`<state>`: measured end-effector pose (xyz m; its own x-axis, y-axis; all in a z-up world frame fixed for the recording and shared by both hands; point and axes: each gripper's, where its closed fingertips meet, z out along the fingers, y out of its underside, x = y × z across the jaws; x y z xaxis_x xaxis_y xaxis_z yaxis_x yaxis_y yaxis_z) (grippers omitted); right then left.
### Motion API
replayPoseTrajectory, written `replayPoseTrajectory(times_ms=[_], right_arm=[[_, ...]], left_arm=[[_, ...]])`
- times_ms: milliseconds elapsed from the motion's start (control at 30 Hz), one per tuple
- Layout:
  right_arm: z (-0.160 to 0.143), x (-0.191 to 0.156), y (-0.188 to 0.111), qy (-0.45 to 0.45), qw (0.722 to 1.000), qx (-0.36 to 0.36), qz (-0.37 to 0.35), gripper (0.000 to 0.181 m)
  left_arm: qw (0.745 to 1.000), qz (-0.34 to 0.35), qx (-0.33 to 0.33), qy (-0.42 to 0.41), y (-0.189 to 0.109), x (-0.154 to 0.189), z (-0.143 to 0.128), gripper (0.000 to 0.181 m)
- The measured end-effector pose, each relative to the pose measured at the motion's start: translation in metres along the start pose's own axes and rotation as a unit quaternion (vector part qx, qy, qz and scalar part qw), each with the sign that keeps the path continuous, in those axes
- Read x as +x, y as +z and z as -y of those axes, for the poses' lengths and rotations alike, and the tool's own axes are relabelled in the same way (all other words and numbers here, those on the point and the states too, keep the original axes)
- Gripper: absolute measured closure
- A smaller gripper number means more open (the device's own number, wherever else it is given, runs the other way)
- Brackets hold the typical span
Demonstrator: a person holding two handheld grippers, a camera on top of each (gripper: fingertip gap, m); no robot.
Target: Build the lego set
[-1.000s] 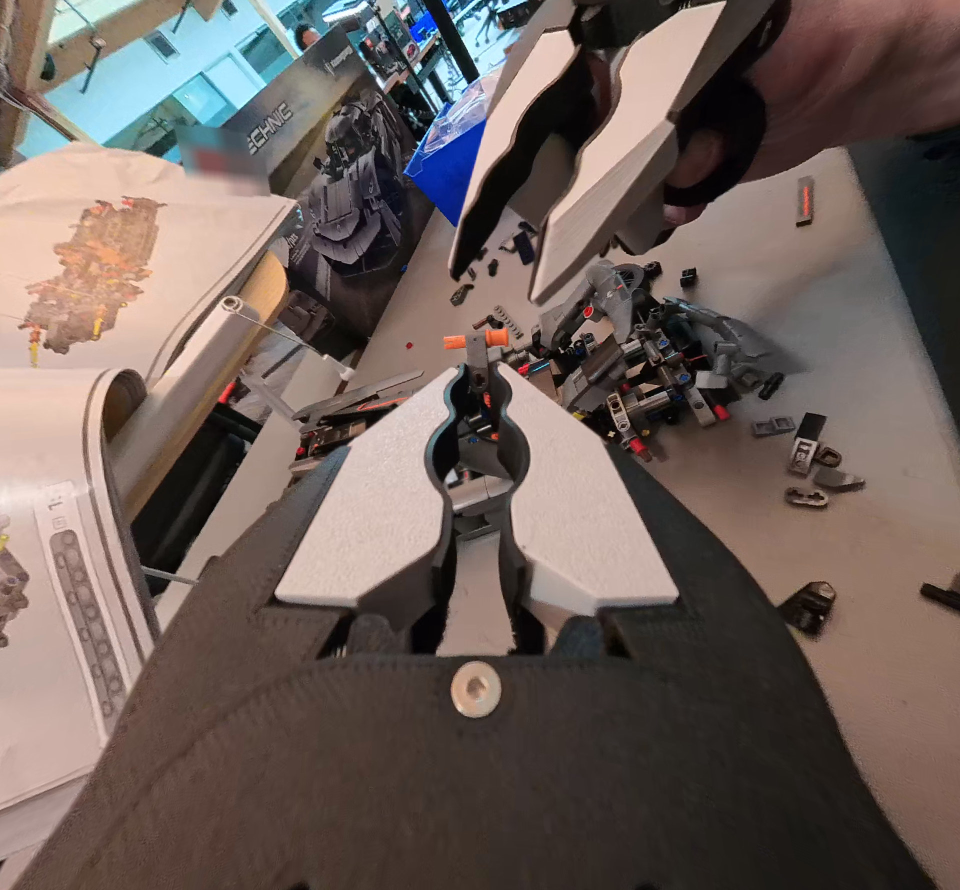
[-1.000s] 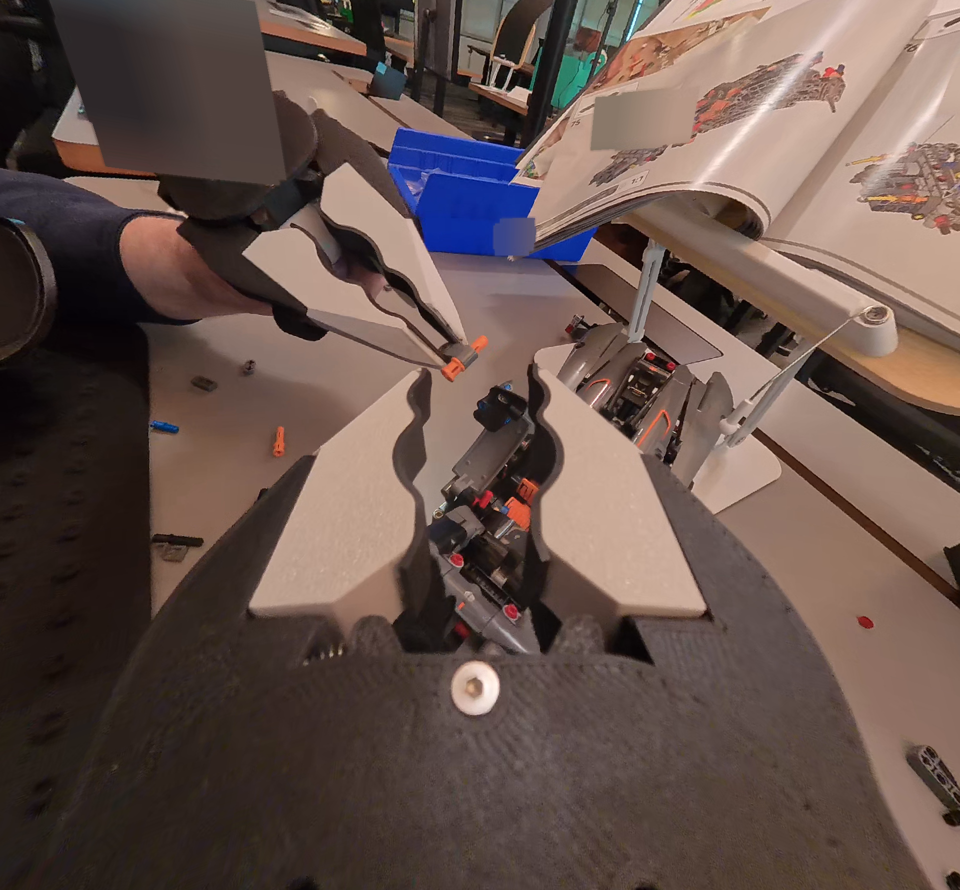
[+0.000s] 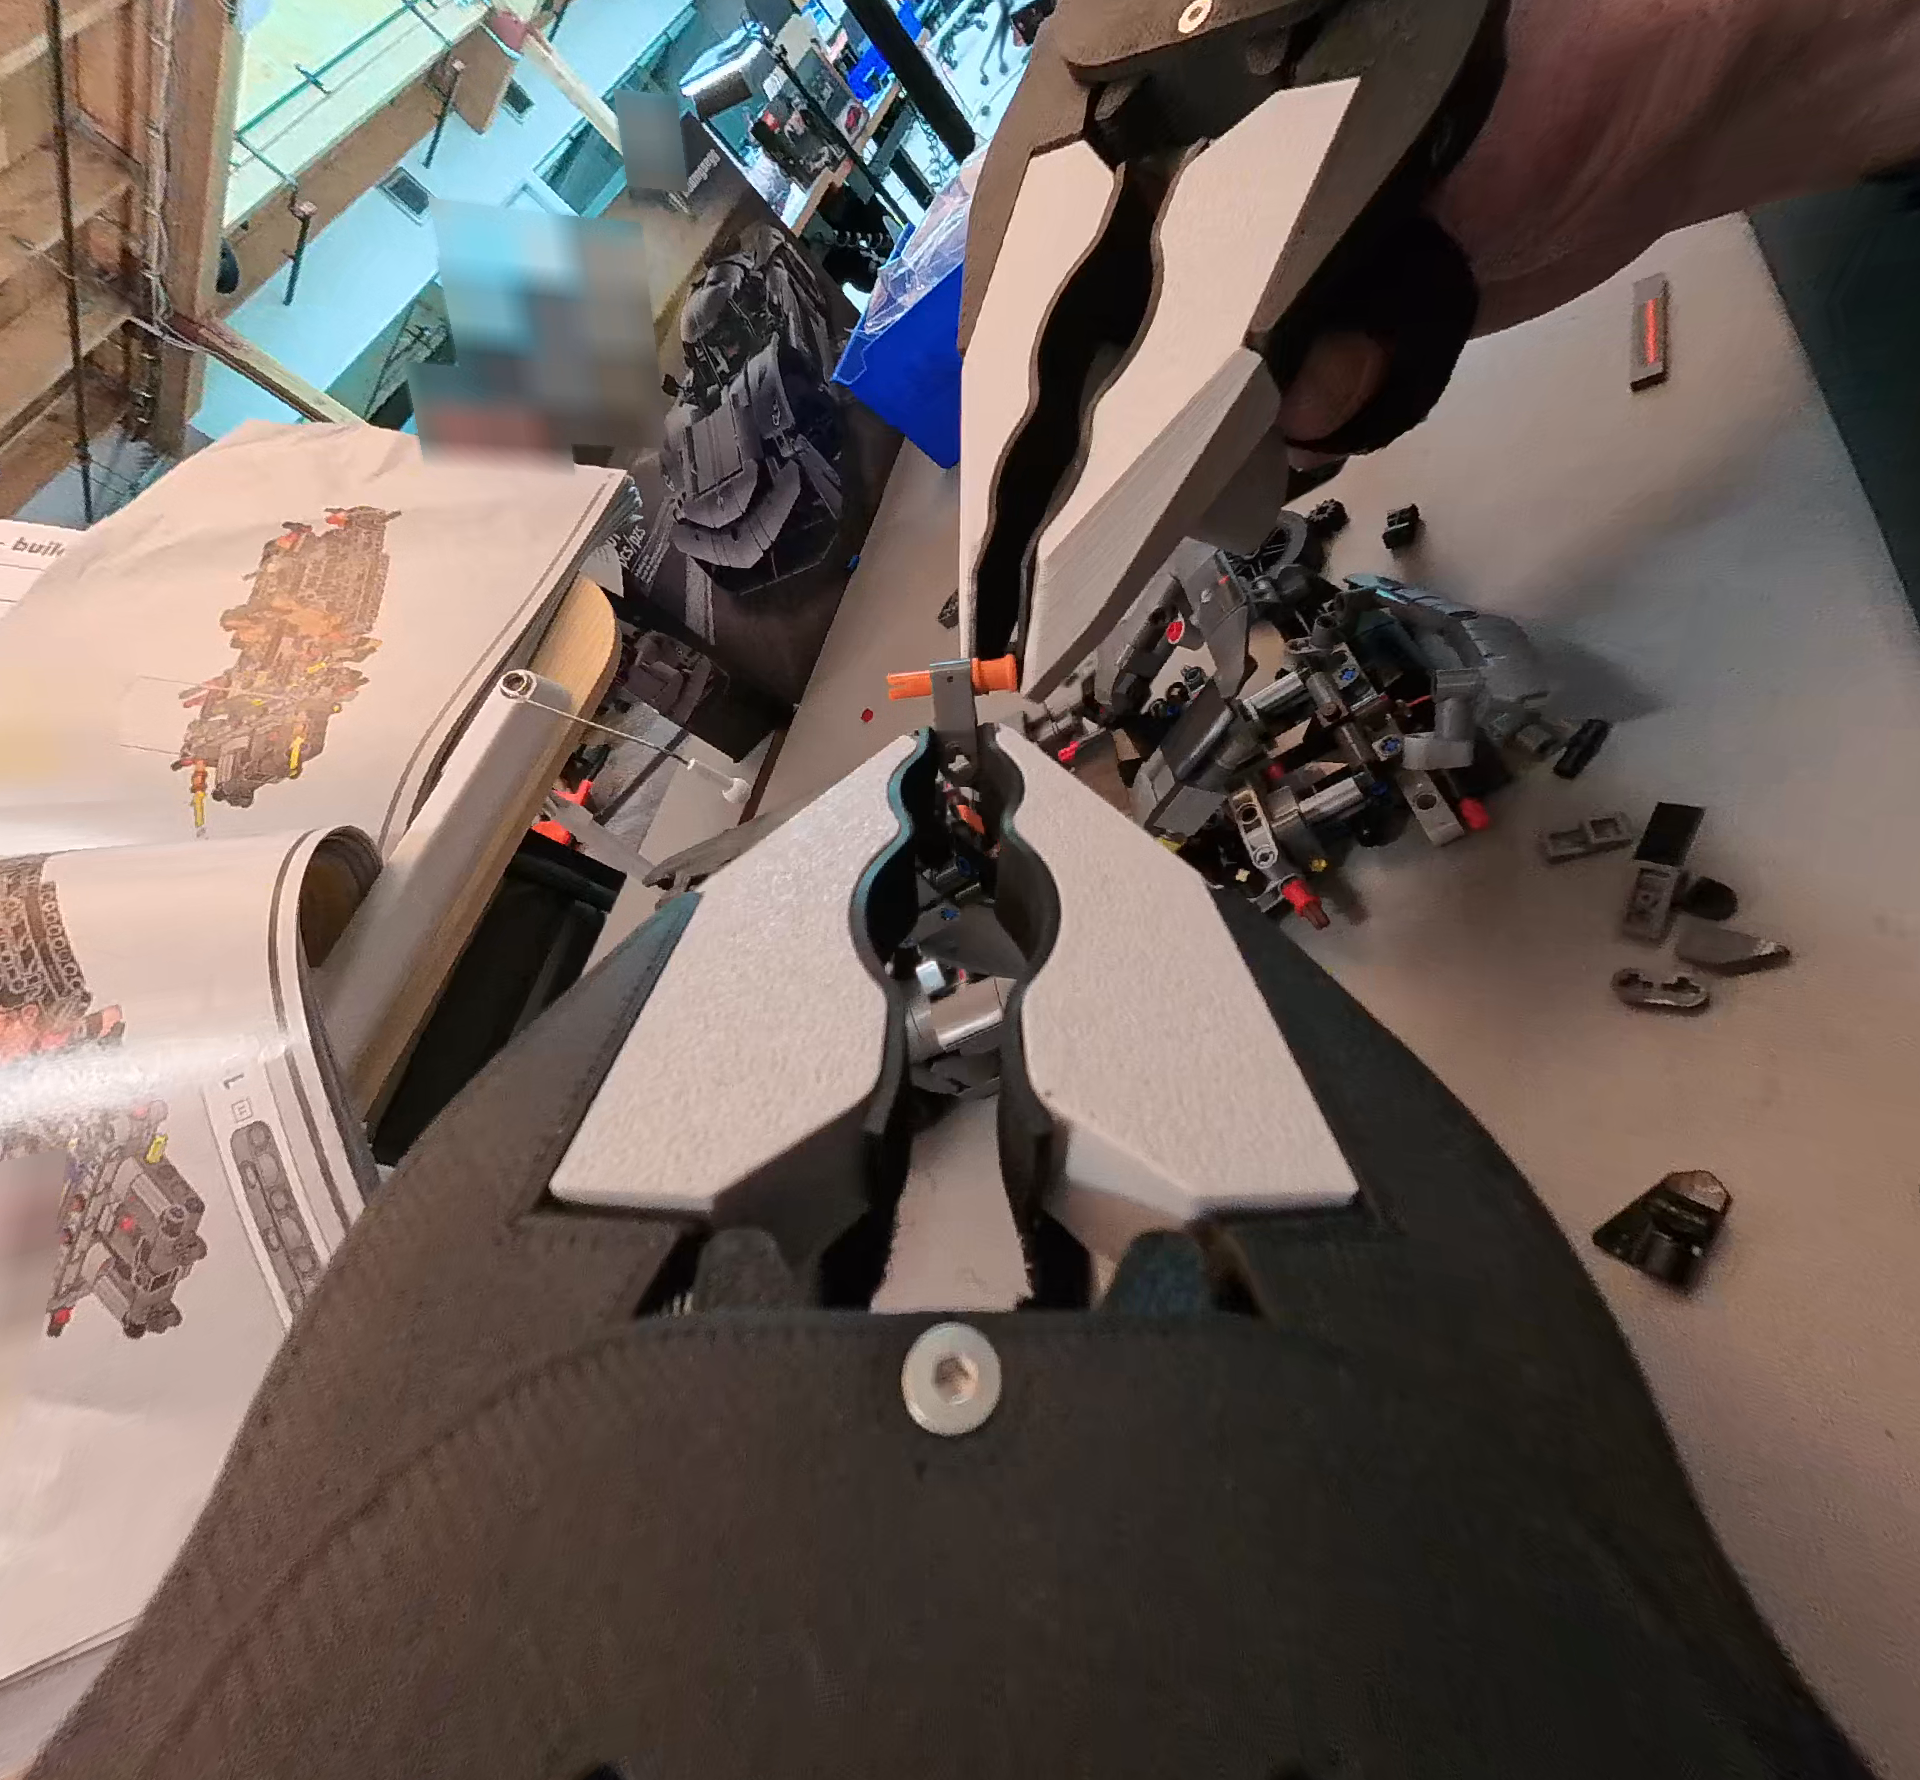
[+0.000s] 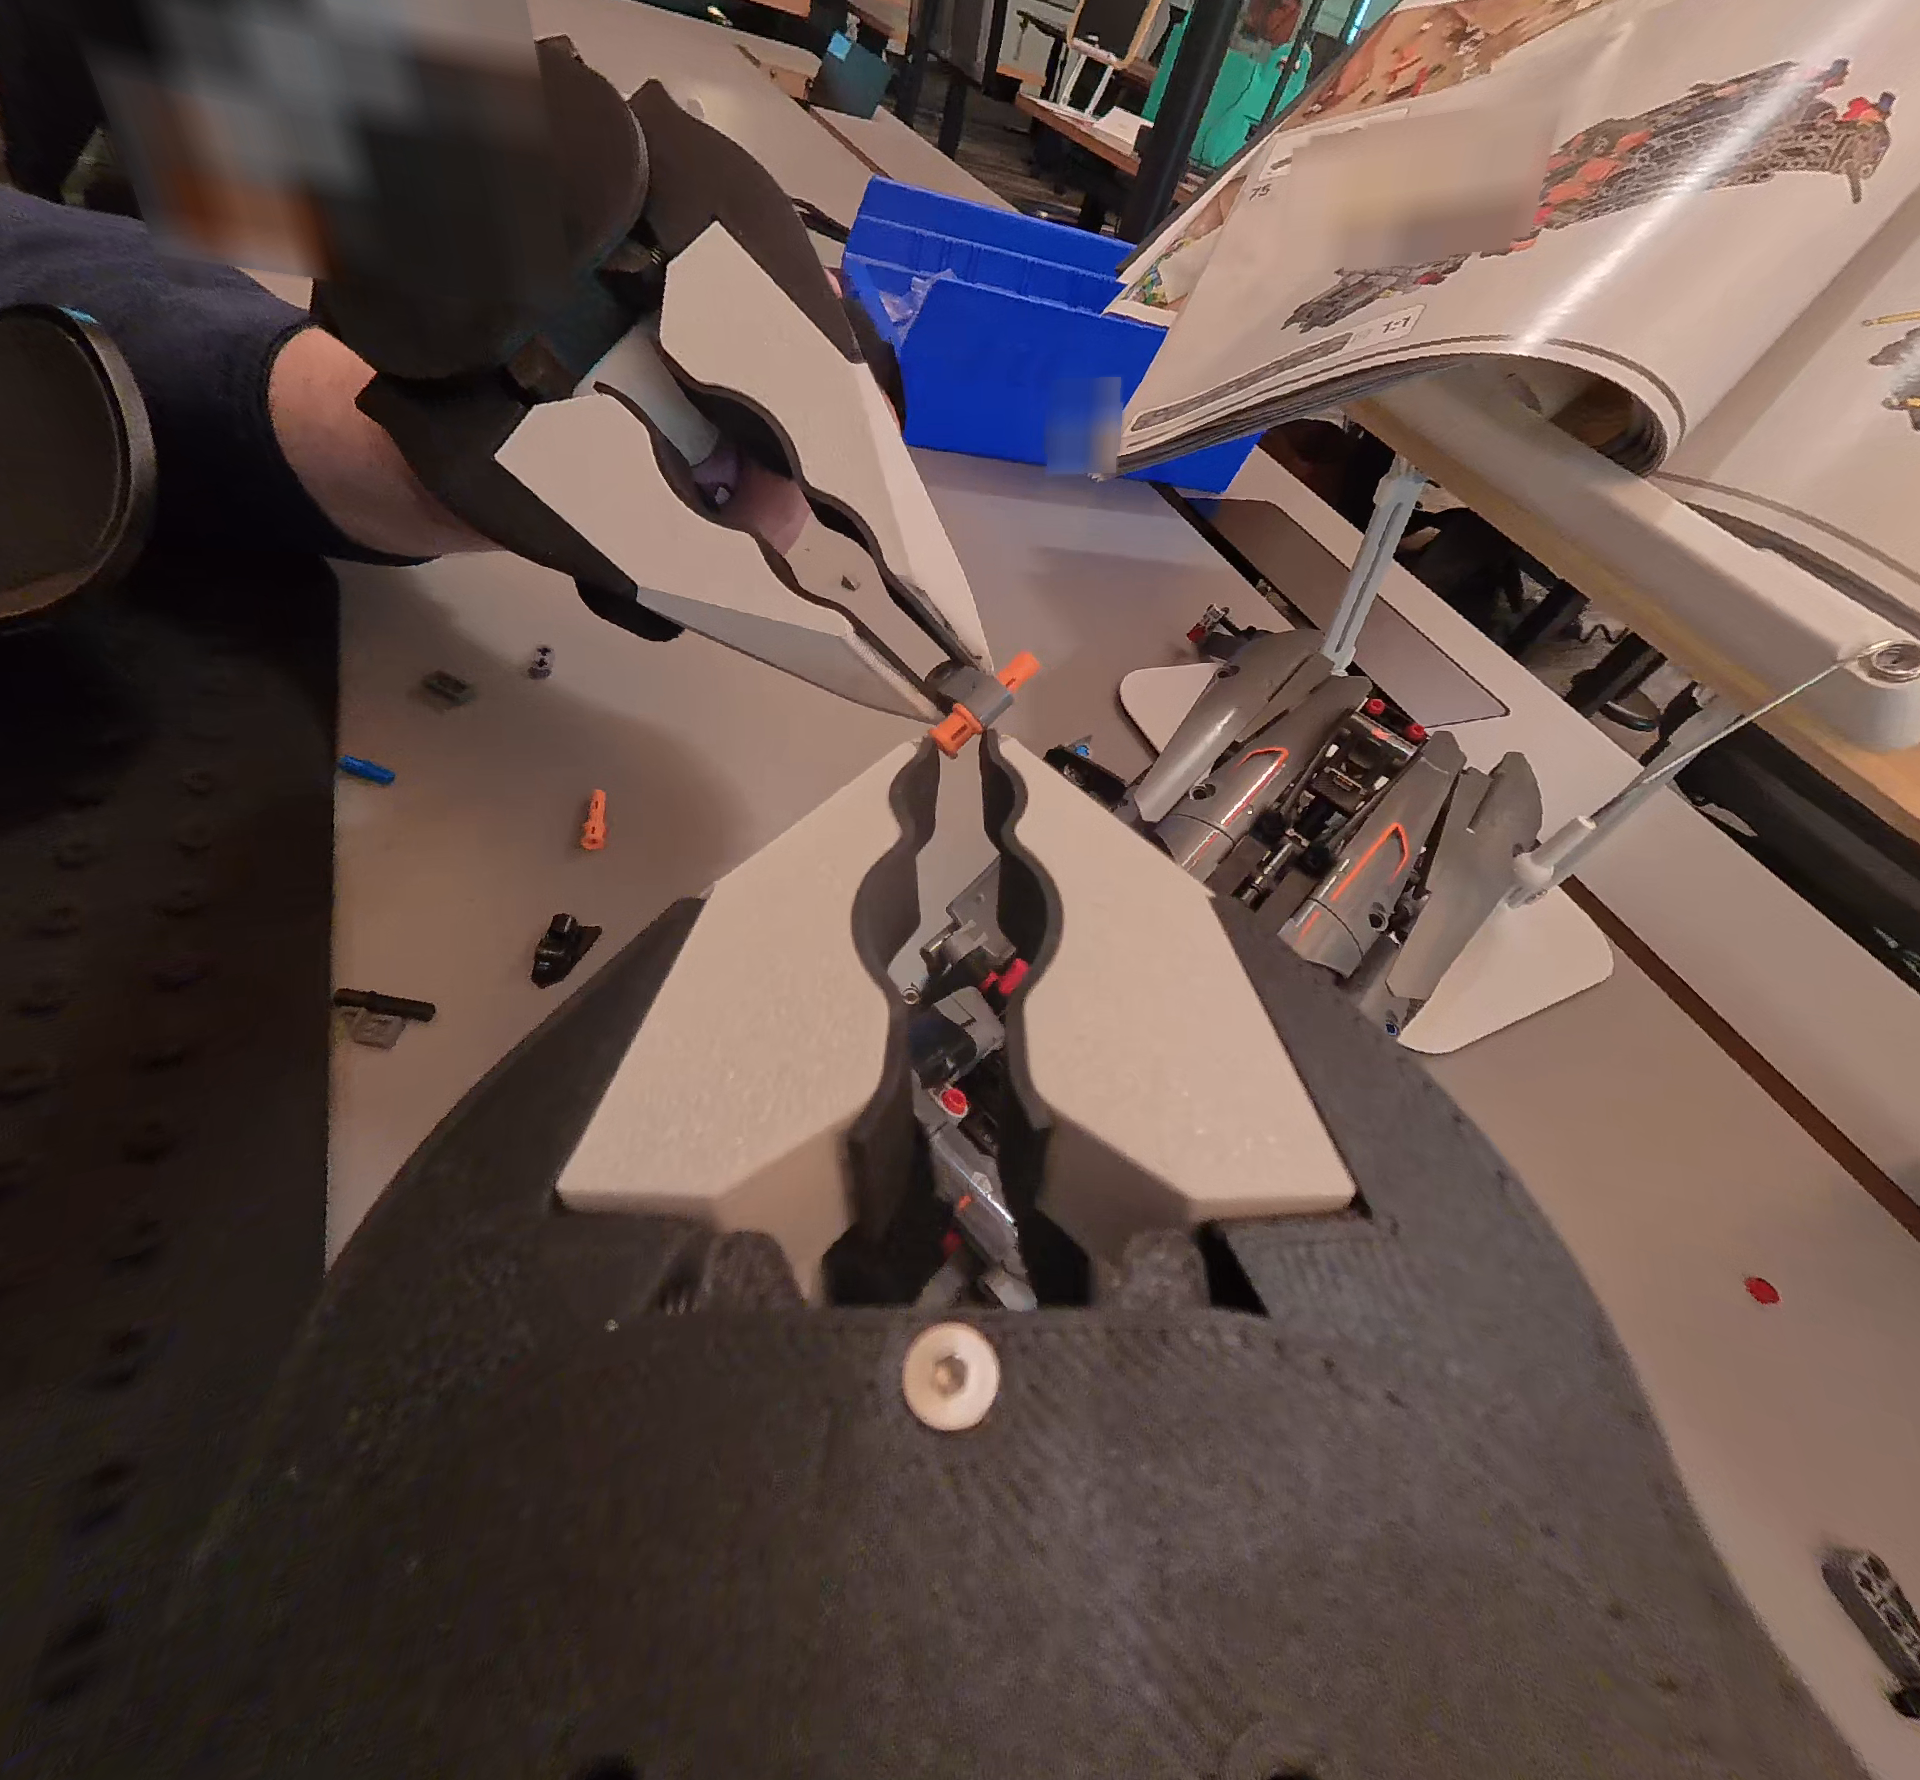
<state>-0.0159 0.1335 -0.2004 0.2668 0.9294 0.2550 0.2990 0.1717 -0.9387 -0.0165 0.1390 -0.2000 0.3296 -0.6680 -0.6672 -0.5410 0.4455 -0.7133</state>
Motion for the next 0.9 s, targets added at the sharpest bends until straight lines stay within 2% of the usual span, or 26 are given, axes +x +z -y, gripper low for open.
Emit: replayPoseTrajectory(times_ms=[467, 667, 900], right_arm=[[0.0052, 0.0033, -0.0034, 0.028, 0.999, 0.023, 0.002, 0.181], [0.0077, 0.0074, -0.0057, 0.059, 0.998, 0.037, 0.006, 0.168], [0.0041, 0.0019, -0.0015, 0.081, 0.996, 0.032, 0.03, 0.167]], left_arm=[[1.0, 0.019, 0.0, -0.001, 0.0005, -0.0049, -0.0001, 0.176], [1.0, 0.024, -0.001, 0.001, 0.001, -0.0053, -0.0001, 0.176], [0.999, 0.036, -0.006, 0.032, 0.0011, -0.0041, 0.0011, 0.177]])
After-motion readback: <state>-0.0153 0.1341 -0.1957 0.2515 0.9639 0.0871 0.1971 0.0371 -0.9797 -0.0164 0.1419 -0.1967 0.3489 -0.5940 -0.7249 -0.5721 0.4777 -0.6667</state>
